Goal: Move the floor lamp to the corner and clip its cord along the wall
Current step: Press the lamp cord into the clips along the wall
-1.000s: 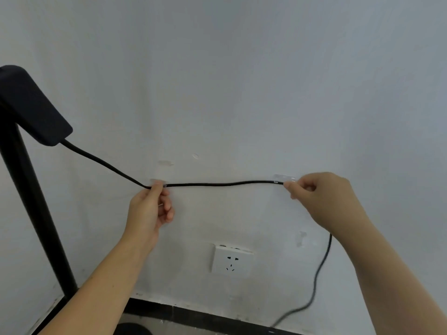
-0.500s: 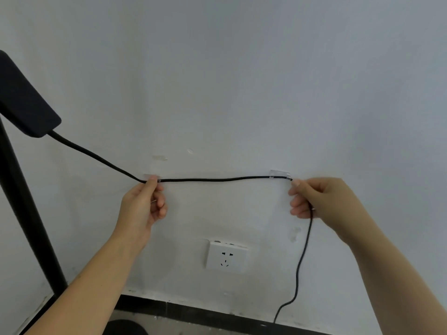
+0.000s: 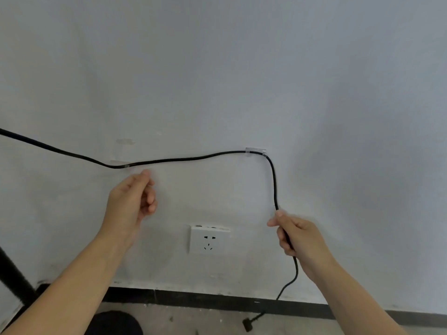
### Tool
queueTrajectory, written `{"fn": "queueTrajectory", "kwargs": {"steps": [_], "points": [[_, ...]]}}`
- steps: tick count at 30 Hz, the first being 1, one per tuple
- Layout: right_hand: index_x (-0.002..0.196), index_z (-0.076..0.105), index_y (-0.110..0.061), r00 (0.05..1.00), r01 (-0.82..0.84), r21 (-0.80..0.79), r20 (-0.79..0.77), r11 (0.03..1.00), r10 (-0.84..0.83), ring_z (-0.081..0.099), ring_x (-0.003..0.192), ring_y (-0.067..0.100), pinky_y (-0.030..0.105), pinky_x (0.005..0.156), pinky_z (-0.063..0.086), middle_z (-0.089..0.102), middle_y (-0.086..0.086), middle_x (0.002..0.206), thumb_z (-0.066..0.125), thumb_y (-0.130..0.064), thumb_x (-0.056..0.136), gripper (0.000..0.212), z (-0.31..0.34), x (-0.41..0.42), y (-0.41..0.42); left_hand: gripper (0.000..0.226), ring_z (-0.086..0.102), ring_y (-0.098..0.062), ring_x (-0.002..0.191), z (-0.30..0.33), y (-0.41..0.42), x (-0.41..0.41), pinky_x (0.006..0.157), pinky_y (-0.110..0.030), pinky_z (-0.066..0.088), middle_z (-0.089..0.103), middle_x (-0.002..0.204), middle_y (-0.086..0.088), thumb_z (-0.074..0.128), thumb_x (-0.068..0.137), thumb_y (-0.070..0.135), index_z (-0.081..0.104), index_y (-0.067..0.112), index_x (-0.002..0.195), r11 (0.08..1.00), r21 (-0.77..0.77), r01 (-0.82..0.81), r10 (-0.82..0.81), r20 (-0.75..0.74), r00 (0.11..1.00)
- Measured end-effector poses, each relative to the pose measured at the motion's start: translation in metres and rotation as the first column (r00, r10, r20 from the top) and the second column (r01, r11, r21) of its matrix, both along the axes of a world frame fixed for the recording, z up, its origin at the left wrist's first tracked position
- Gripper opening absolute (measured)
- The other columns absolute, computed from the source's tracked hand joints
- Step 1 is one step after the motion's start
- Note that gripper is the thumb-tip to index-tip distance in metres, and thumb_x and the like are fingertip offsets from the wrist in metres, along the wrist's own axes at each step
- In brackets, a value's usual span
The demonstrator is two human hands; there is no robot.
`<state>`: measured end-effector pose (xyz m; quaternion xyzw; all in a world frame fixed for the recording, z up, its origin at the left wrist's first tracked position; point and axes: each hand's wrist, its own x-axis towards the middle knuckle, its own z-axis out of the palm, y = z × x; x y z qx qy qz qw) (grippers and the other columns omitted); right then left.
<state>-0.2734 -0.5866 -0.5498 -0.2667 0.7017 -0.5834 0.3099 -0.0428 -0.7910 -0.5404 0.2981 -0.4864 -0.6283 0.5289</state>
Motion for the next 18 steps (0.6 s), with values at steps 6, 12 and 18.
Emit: {"fn": "queueTrajectory", "kwargs": {"steps": [6,12,18], "points": [[0.072,0.073,-0.014,0.994,-0.079,0.058,-0.07,0.995,0.083,0.038,0.034,0.009,0.016,0.035,0.028,0.051,-0.007,0.044,0.056,-0.036,0.092,0.034,0.002,-0.003,-0.003,0.036,0.04,-0.01,0.033,-0.003,0.047,-0.045,0.035,-0.016,0.034,0.047,0.037,0.005,0.054,0.094,0.019,0.056,0.016,0.058,0.977,-0.169,0.132,-0.093,0.217,0.972],[0.064,0.064,-0.013,0.987,-0.042,0.06,-0.155,0.997,0.051,0.04,0.034,0.009,0.018,0.039,0.034,0.048,-0.008,0.042,0.057,-0.032,0.092,0.035,0.002,-0.011,-0.004,0.036,0.04,-0.012,0.032,0.001,0.094,-0.124,0.04,-0.02,0.038,0.047,0.039,0.005,0.06,0.088,0.035,0.056,0.018,0.058,0.887,-0.256,0.383,-0.231,0.472,0.851],[0.069,0.066,-0.012,0.953,0.001,0.133,-0.302,0.991,0.04,0.051,0.039,0.005,0.02,0.048,0.05,0.053,-0.01,0.044,0.055,-0.028,0.092,0.03,-0.008,-0.03,0.005,0.038,0.042,-0.004,0.029,0.001,0.098,-0.152,0.055,-0.031,0.05,0.05,0.036,0.004,0.055,0.089,0.042,0.062,0.021,0.058,0.85,-0.359,0.385,-0.062,0.659,0.75]]}}
